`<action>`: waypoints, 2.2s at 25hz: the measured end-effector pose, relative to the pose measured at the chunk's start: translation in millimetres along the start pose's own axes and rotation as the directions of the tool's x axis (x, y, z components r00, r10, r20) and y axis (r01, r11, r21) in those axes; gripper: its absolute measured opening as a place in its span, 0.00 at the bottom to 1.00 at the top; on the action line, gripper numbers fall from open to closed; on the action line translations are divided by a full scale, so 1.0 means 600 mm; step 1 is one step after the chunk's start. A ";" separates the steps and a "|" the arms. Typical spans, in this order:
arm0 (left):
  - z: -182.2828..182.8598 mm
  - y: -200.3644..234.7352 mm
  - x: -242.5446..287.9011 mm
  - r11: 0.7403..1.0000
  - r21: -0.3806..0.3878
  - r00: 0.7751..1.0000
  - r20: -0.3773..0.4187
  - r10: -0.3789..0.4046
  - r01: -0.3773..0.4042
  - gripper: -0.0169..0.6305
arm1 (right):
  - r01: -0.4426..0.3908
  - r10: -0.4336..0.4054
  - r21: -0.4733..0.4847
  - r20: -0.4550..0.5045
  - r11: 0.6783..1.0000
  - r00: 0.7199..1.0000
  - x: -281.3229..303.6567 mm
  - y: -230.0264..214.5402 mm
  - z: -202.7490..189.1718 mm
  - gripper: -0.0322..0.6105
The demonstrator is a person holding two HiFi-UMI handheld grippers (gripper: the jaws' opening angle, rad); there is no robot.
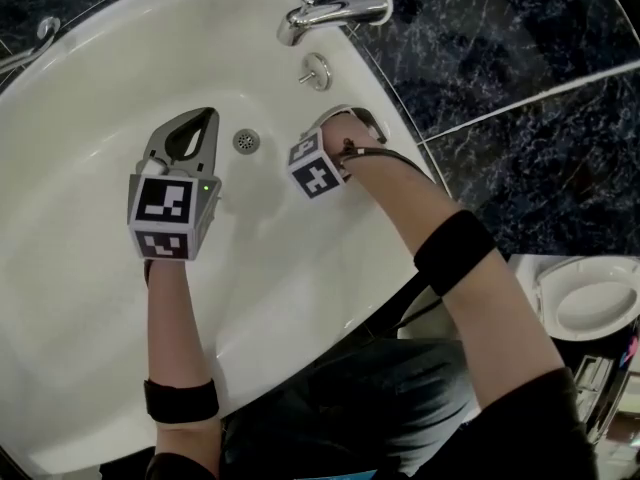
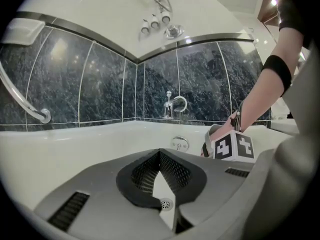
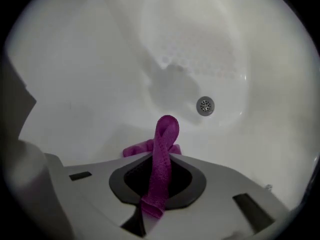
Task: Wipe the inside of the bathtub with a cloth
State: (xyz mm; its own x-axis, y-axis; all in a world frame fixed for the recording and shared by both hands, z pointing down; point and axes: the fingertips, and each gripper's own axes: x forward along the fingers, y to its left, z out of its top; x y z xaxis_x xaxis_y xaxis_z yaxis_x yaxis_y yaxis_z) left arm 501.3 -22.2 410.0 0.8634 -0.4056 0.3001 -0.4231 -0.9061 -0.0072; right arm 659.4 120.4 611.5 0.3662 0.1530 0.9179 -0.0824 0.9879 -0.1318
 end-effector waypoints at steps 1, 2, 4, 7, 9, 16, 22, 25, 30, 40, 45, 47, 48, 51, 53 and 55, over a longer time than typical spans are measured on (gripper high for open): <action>0.001 0.002 0.000 1.000 -0.001 1.000 0.003 0.003 -0.003 0.02 | -0.061 0.059 0.040 0.027 0.997 0.998 0.001 0.015 0.011 0.15; 0.002 0.005 -0.001 1.000 -0.002 1.000 0.005 0.006 -0.006 0.02 | -0.122 0.118 0.071 0.056 0.990 0.991 -0.001 0.029 0.024 0.15; 0.004 0.011 -0.001 1.000 -0.007 1.000 0.012 0.015 -0.014 0.02 | -0.221 0.209 0.093 0.120 0.971 0.971 -0.009 0.049 0.058 0.15; 0.006 0.028 -0.007 0.999 -0.022 0.999 0.021 0.036 -0.036 0.02 | -0.355 0.320 0.093 0.269 0.930 0.909 -0.027 0.084 0.132 0.15; 0.007 0.046 -0.015 0.998 -0.032 0.998 0.022 0.057 -0.056 0.02 | -0.419 0.364 0.077 0.370 0.905 0.855 -0.044 0.104 0.184 0.14; -0.002 0.123 -0.056 0.983 -0.099 0.988 0.022 0.154 -0.151 0.02 | -0.541 0.437 -0.037 0.635 0.840 0.637 -0.120 0.140 0.382 0.14; -0.006 0.119 -0.054 0.986 -0.062 0.988 0.000 0.153 -0.153 0.02 | -0.540 0.482 -0.139 0.665 0.830 0.570 -0.158 0.157 0.464 0.14; -0.005 0.118 -0.052 0.986 -0.070 0.989 0.006 0.149 -0.148 0.02 | -0.544 0.479 -0.137 0.677 0.828 0.559 -0.160 0.156 0.463 0.14; -0.014 0.115 -0.056 0.986 -0.067 0.988 -0.010 0.151 -0.151 0.02 | -0.357 0.317 -0.083 0.669 0.931 0.672 -0.158 0.110 0.422 0.15; -0.014 0.069 -0.027 0.995 -0.041 0.996 -0.013 0.092 -0.092 0.02 | 0.409 -0.408 0.039 0.201 0.912 0.891 -0.119 -0.135 0.030 0.15; -0.016 0.065 -0.024 0.995 -0.024 0.995 -0.025 0.091 -0.092 0.02 | 0.395 -0.391 -0.038 0.092 0.918 0.916 -0.049 -0.146 0.007 0.15; -0.018 0.070 -0.026 0.995 -0.022 0.994 -0.032 0.101 -0.101 0.02 | 0.362 -0.360 -0.080 0.041 0.929 0.932 -0.011 -0.138 0.005 0.15; -0.018 0.072 -0.026 0.994 -0.021 0.994 -0.034 0.104 -0.105 0.02 | 0.341 -0.340 -0.088 0.021 0.936 0.940 0.005 -0.133 0.006 0.15; -0.024 0.084 -0.027 0.993 -0.018 0.992 -0.042 0.115 -0.116 0.02 | 0.215 -0.217 -0.065 -0.022 0.974 0.976 0.049 -0.099 0.019 0.15; -0.032 0.093 -0.030 0.991 -0.023 0.990 -0.054 0.127 -0.129 0.02 | 0.090 -0.092 -0.044 -0.025 0.995 0.995 0.079 -0.055 0.043 0.15; -0.035 0.098 -0.033 0.990 -0.024 0.989 -0.060 0.136 -0.137 0.02 | -0.019 0.019 -0.009 -0.006 1.000 1.000 0.101 -0.018 0.069 0.15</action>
State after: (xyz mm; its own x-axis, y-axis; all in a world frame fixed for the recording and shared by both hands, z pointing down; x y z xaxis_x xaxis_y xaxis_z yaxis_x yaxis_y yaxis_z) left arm 453.6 -65.1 423.8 0.7799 -0.5169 0.3528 -0.5441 -0.8386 -0.0259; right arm 644.0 117.8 684.2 0.3701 0.1717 0.9130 -0.0807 0.9850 -0.1525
